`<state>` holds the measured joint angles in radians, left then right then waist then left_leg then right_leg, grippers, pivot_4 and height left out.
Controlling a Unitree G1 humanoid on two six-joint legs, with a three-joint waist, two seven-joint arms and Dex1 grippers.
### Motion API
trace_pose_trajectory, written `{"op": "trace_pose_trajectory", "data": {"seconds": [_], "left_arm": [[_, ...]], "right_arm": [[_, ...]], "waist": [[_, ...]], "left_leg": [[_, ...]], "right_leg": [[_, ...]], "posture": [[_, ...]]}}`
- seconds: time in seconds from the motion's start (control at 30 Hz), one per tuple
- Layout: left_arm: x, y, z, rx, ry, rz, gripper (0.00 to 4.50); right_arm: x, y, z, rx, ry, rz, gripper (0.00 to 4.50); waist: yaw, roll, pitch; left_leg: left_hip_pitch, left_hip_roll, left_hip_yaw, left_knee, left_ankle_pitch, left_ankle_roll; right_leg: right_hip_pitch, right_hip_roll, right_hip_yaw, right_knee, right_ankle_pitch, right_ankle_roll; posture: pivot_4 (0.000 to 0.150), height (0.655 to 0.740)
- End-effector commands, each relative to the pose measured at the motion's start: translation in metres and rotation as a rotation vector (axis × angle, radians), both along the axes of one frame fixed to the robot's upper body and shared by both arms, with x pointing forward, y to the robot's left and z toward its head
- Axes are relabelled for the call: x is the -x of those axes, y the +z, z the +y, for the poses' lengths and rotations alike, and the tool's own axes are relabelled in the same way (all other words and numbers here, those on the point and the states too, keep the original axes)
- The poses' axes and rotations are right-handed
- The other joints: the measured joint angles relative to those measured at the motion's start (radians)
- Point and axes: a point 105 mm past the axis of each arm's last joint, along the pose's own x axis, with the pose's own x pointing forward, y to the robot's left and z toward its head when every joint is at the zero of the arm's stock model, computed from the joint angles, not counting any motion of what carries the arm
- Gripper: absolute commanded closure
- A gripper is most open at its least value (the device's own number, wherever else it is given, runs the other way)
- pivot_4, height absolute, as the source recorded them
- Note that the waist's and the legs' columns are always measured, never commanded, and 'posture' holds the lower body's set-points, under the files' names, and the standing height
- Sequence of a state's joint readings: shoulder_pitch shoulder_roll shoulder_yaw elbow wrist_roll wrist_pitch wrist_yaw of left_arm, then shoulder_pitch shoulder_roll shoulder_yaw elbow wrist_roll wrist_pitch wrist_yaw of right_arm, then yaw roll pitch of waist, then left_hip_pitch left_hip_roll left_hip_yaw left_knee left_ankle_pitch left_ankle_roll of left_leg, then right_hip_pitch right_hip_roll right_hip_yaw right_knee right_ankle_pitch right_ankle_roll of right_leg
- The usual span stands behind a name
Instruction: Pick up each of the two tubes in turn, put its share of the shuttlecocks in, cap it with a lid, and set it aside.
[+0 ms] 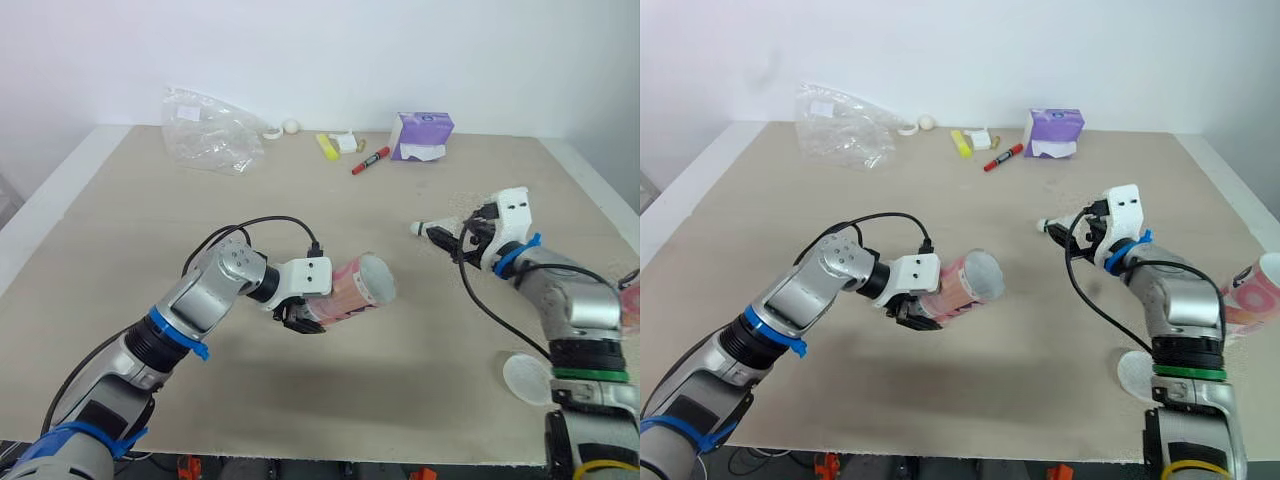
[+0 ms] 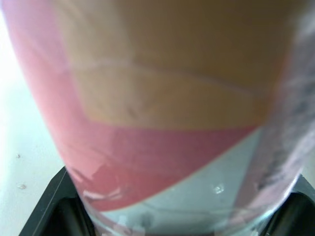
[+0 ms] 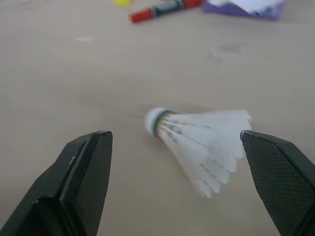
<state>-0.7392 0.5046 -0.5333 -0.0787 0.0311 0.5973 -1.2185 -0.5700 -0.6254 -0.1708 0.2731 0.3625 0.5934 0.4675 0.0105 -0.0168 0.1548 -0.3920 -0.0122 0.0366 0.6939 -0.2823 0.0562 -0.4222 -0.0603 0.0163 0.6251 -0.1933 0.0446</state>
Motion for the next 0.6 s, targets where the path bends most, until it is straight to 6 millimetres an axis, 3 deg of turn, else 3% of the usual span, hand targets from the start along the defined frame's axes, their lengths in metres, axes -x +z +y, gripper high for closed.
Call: {"op": "trace_pose_trajectory", "data": {"seconds": [0.03,0.23,0.6], "left_arm": [[0.004,-0.023,0.009,-0.063,0.039,0.063,1.27],[0.004,-0.024,0.010,-0.068,0.041,0.062,1.27],[0.004,-0.025,0.009,-0.064,0.045,0.062,1.27]], "right_arm": [[-0.003,0.012,-0.009,-0.027,-0.031,-0.054,0.04],[-0.006,0.000,-0.003,-0.072,0.002,-0.030,0.04],[-0.026,-0.003,0.016,-0.119,0.051,-0.028,0.04]], "waist": [[-0.001,0.000,0.000],[-0.003,0.000,0.000],[-0.006,0.000,0.000]], "left_leg": [[0.000,0.000,0.000,0.000,0.000,0.000],[0.001,0.001,0.000,-0.001,0.000,0.000],[0.001,0.001,0.001,-0.001,0.000,0.000]], "right_leg": [[0.000,0.000,0.000,0.000,0.000,0.000],[0.000,0.001,0.000,0.000,0.000,-0.001],[0.000,0.002,0.001,0.001,0.001,-0.001]], "posture": [[0.150,0.7400],[0.150,0.7400],[0.150,0.7400]]}}
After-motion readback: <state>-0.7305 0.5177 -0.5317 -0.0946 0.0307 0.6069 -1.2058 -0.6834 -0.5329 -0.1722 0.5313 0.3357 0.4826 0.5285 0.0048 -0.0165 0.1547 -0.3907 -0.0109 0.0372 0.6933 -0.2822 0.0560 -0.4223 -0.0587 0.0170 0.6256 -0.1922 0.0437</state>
